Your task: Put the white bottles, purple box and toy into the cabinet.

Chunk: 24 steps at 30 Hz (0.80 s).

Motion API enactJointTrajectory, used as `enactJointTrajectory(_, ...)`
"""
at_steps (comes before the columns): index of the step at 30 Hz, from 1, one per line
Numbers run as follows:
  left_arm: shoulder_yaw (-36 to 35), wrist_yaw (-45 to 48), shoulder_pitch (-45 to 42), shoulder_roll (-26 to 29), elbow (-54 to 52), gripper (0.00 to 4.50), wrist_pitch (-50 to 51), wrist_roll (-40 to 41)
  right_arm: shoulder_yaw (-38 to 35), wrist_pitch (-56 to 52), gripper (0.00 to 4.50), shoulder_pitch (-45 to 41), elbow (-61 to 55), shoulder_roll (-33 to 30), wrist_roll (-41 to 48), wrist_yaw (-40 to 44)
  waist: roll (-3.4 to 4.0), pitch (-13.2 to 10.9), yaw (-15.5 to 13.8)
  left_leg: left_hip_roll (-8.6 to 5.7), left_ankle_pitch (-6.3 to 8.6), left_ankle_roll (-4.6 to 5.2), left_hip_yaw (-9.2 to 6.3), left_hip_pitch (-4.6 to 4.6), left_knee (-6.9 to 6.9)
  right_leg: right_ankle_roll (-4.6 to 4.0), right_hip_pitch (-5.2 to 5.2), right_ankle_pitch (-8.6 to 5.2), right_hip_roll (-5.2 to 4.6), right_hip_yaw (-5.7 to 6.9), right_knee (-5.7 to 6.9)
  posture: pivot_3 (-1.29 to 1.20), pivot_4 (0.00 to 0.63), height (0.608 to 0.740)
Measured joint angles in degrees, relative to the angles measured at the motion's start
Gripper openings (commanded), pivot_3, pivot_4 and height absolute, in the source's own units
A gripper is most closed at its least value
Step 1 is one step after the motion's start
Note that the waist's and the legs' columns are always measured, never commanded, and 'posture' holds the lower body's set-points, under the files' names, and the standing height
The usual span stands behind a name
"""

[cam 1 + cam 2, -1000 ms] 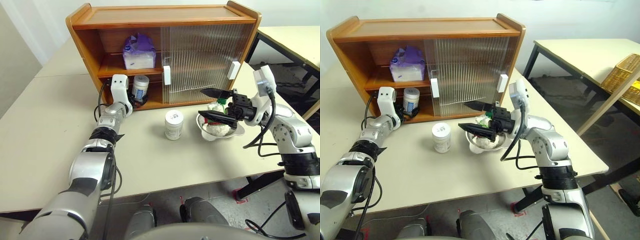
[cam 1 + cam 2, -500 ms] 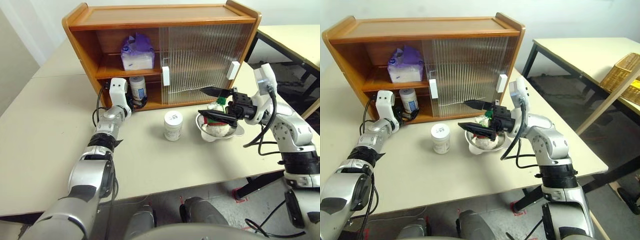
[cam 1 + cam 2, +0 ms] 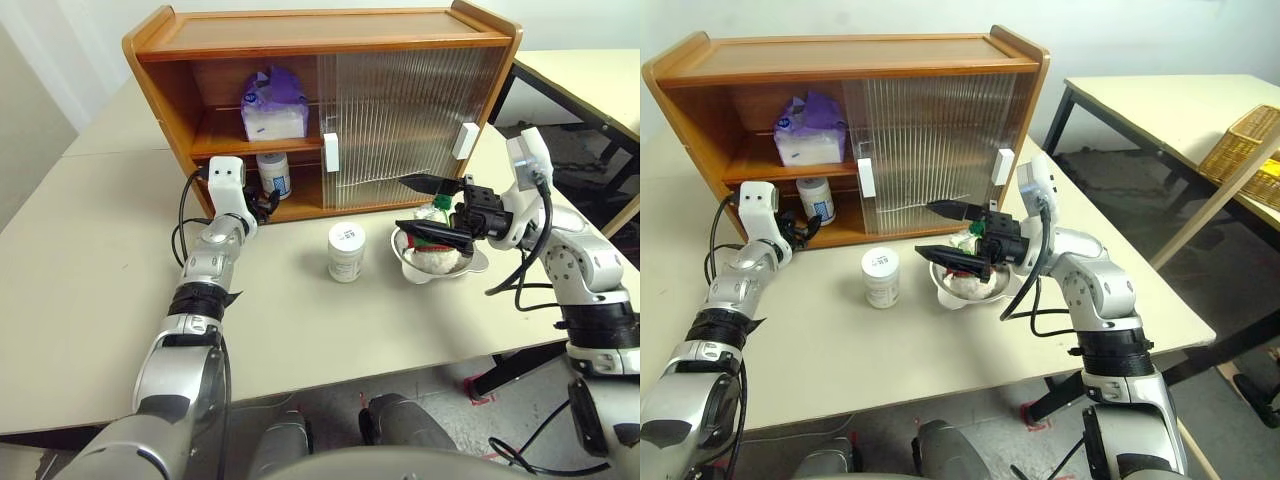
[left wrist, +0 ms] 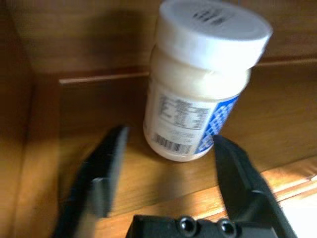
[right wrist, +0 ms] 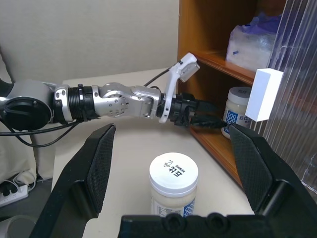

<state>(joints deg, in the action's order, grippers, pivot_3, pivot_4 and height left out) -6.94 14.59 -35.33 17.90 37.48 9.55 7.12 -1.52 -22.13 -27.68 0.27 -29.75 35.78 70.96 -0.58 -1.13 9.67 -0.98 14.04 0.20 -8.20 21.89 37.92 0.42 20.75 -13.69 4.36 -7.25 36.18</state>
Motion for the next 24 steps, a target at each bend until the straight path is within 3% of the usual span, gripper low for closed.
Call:
enactJointTrajectory(6,-1.0,-3.9,0.0,0.0,-0.7,0.03,2.0,-0.2,0.0,0.0,4.5,0.1,0.0,0.0,0.0,-0.2,-0.01,0.0,0.0,0.01,0.01,0.0,-0.07,0.01,-0.01,-0.02,0.01,-0.01,-0.03,0.0,0.0,-0.24,0.02,0.74)
enactJointTrajectory(24,-0.4,-8.8,-8.7,-0.5,12.7,0.03,-3.6,-4.2,-0.1,0.1,4.5,1.0,-0.3,-0.3,0.0,-0.9,-0.13,-0.1,0.2,-0.09,-0.06,0.02,-0.44,-0.03,0.05,-0.02,-0.07,0.03,-0.11,0.07,0.05,-0.27,0.014,0.74)
